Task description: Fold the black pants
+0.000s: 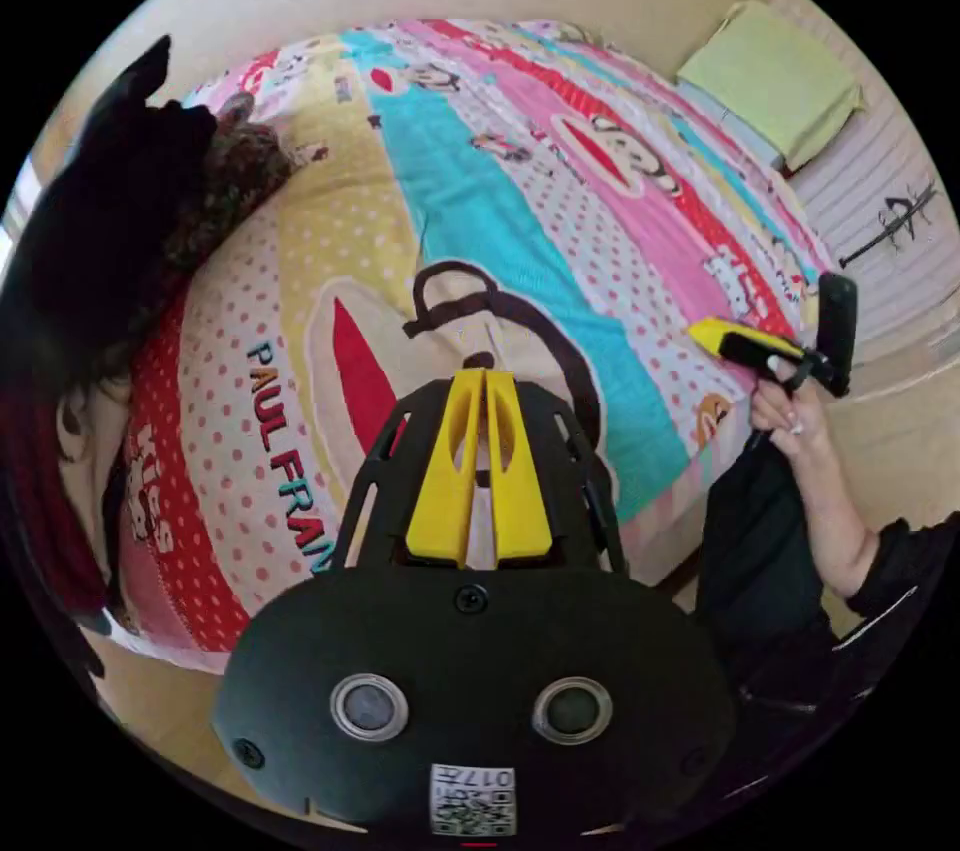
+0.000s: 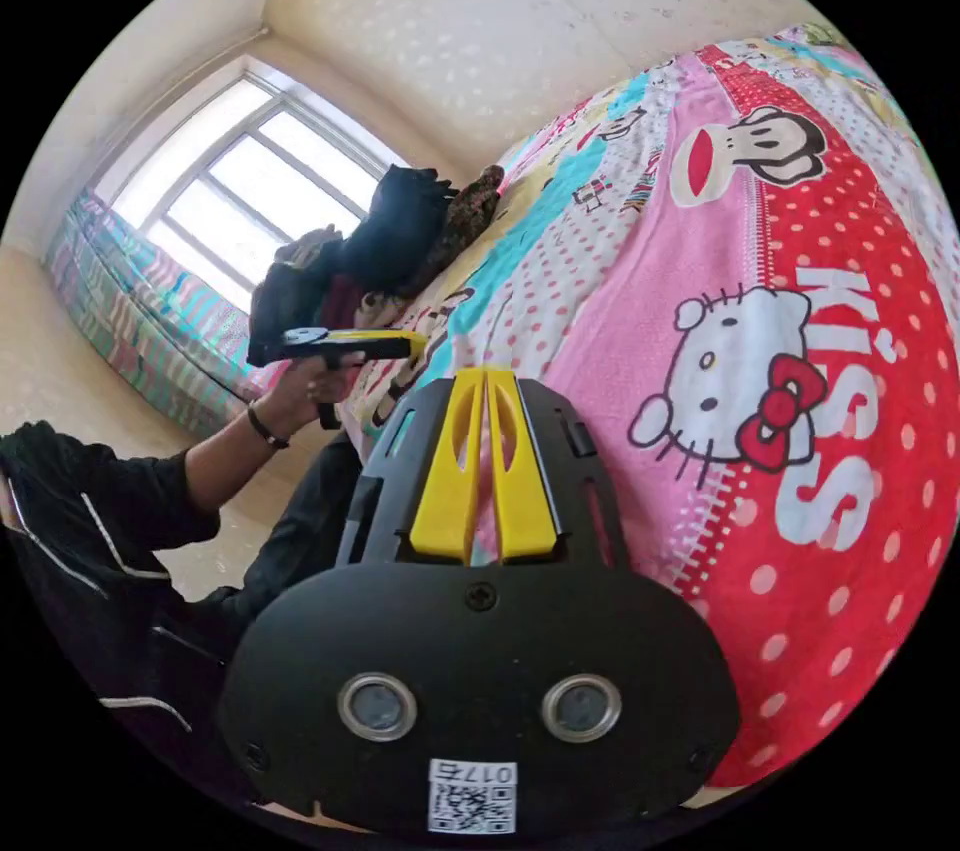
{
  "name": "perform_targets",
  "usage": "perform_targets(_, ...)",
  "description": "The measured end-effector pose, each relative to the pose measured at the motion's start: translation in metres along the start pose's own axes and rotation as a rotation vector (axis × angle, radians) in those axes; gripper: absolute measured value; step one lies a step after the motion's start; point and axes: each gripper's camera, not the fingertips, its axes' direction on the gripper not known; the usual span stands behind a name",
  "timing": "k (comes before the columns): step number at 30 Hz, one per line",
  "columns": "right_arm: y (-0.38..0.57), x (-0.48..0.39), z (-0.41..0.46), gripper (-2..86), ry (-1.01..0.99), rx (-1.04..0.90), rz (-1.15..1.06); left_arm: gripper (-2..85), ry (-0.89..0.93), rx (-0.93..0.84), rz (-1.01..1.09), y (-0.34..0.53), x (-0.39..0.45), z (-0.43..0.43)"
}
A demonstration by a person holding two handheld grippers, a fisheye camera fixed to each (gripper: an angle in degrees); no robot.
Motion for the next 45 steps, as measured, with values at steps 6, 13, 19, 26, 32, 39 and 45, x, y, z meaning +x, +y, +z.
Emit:
perform_targets(6, 0.012, 0.026, -0.015, 1.5, -0.04, -0.057, -0.027, 0.0, -0.634, 0.055, 0.364, -0.045, 0.078, -0.041)
perform_targets(13, 0.025, 0.053, -0.039, 0.9, -0.104, -0.075, 0.005, 16.9, -1.088, 0.385, 0.107, -0.135, 0.008, -0.138)
perform_targets(19, 0.036, 0.068, -0.06, 0.7, -0.136, -0.081, 0.015, 13.1, -1.194, 0.085, -0.187, -0.173, -0.071, -0.099)
perform_targets(26, 0.047, 0.077, -0.085, 0.6, -0.178, -0.089, 0.026, 1.2, -1.1, 0.031, -0.282, -0.181, -0.097, -0.123)
perform_targets(32, 0.052, 0.08, -0.104, 0.6, -0.218, -0.108, 0.044, 0.3, -0.042, 0.345, -0.885, -0.153, -0.211, -0.264)
perform_targets(39, 0.062, 0.063, -0.13, 0.9, -0.252, -0.11, -0.03, 0.1, 0.328, 0.532, -0.575, -0.156, -0.192, -0.344)
perform_targets(45, 0.068, 0.05, -0.173, 2.8, -0.336, 0.026, -0.053, 0.1, 0.785, 0.574, -0.187, -0.036, -0.128, -0.319)
